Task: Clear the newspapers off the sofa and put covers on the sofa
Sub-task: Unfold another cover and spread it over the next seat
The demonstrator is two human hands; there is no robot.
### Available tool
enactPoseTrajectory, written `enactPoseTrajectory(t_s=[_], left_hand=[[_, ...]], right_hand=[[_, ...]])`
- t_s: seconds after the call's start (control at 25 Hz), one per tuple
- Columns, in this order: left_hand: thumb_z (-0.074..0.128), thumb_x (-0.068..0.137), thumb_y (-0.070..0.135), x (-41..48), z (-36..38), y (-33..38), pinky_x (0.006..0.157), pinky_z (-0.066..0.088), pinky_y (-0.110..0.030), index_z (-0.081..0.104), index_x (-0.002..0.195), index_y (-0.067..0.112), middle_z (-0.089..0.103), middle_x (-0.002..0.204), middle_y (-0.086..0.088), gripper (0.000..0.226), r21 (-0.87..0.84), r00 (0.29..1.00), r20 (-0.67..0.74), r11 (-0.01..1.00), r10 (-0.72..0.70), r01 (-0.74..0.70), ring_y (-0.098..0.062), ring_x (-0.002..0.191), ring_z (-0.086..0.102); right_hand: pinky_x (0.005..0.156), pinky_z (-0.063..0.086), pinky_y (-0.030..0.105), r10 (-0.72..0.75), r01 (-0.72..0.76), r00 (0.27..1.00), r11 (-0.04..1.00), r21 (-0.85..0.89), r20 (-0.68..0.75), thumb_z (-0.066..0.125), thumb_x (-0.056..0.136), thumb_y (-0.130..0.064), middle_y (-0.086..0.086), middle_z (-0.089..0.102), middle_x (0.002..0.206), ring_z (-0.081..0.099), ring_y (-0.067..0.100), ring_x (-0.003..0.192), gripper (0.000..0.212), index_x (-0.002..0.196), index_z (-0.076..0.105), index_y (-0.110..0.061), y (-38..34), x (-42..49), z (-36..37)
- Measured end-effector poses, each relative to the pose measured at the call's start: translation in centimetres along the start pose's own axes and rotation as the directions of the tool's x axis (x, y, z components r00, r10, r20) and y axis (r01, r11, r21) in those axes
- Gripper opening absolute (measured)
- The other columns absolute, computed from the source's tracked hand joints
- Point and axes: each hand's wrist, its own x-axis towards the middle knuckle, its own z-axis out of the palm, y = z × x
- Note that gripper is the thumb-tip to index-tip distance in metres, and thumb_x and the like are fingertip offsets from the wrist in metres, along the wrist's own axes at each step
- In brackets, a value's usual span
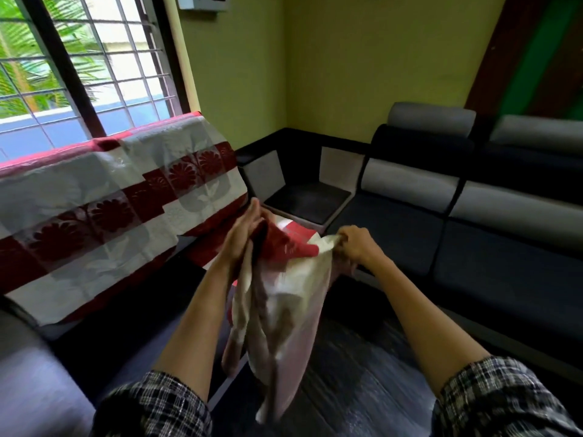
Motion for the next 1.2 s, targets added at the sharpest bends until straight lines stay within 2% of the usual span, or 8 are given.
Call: enactPoseTrajectory(t_s=[0.16,0.32,0.48,0.6,0.72,0.88,1.04,1.2], left_hand=[[0.061,0.089,0.022,0.2,-0.2,-2.6,0.059,0.046,-0.03,0.055,0.094,0.011,0.07,0.084,-0.012,0.013,0.542,0.972,0.062,0.825,-0.228,0.159,-0.012,0.057,0.061],[0.07,0.08,0.003,0.3,0.0,-3.5,0.081,0.043,-0.014,0.031,0.139,0.006,0.043,0.134,-0.011,0.071,0.667,0.99,0.012,0.739,-0.142,0.098,-0.024,0.116,0.049],[0.056,0.086,0.002,1.0,-0.8,-6.5,0.074,0.04,-0.02,0.062,0.102,0.002,0.059,0.099,-0.008,0.017,0.791,0.981,0.005,0.601,-0.196,0.116,-0.016,0.095,0.051],[0.064,0.083,0.004,0.8,-2.6,-8.3,0.073,0.047,-0.023,0.067,0.084,0.005,0.066,0.084,-0.009,0.004,0.611,0.954,-0.09,0.74,-0.287,0.281,-0.017,0.085,0.058],[0.063,0.086,0.011,0.3,-2.8,-7.7,0.081,0.052,-0.021,0.065,0.108,0.005,0.07,0.099,-0.01,0.023,0.345,0.98,-0.053,0.917,-0.193,0.2,-0.021,0.093,0.065],[0.051,0.094,0.013,1.0,-1.4,-5.6,0.084,0.051,-0.028,0.064,0.103,0.016,0.067,0.094,-0.002,0.017,0.249,0.993,-0.116,0.969,0.026,0.004,-0.014,0.088,0.063],[0.05,0.093,0.006,0.8,3.2,-3.9,0.085,0.05,-0.02,0.062,0.114,0.014,0.065,0.097,0.007,0.025,0.458,0.978,0.208,0.882,0.018,-0.114,0.002,0.086,0.062],[0.054,0.089,0.0,0.5,4.6,-2.8,0.077,0.051,-0.017,0.065,0.111,0.006,0.066,0.093,0.005,0.025,0.534,0.949,0.317,0.826,0.001,-0.179,0.004,0.08,0.064]], right_hand=[[0.063,0.051,0.014,-0.284,0.229,0.959,0.765,0.602,-0.004,0.055,0.086,0.009,0.013,0.065,0.087,0.066,0.008,0.072,0.018,0.099,0.066,0.002,-3.3,-1.4,-2.1],[0.078,0.053,0.032,-0.554,0.34,0.829,0.609,0.716,0.078,0.062,0.086,-0.004,0.015,0.068,0.092,0.067,0.021,0.088,0.013,0.097,0.068,-0.004,-3.8,-2.4,-3.0],[0.078,0.052,0.038,-0.562,0.335,0.825,0.4,0.853,-0.061,0.071,0.079,-0.031,0.013,0.069,0.09,0.064,0.027,0.086,0.02,0.09,0.073,-0.015,-3.2,-2.4,-3.4],[0.072,0.054,0.033,-0.469,0.328,0.87,0.328,0.886,-0.149,0.063,0.083,-0.014,0.009,0.069,0.089,0.066,0.023,0.084,0.01,0.089,0.072,-0.014,-2.3,-2.2,-4.7],[0.072,0.057,0.037,-0.194,0.267,0.96,0.412,0.871,-0.203,0.057,0.088,-0.002,0.007,0.07,0.09,0.067,0.023,0.084,0.017,0.09,0.07,-0.013,0.3,-1.9,-5.4],[0.086,0.05,0.023,-0.183,0.209,0.978,0.905,0.372,-0.104,0.056,0.076,0.015,0.01,0.067,0.11,0.062,0.02,0.105,0.043,0.109,0.067,-0.01,3.8,-0.6,-5.2],[0.092,0.04,0.008,-0.44,0.313,0.855,0.859,0.405,0.273,0.054,0.076,0.018,0.005,0.05,0.137,0.045,0.006,0.123,0.067,0.134,0.047,-0.014,0.0,-1.1,-3.9],[0.093,0.051,0.034,-0.514,0.344,0.763,0.836,0.427,0.393,0.054,0.077,0.016,0.009,0.051,0.131,0.052,0.018,0.118,0.069,0.138,0.042,-0.013,-3.4,-1.1,-2.3]])
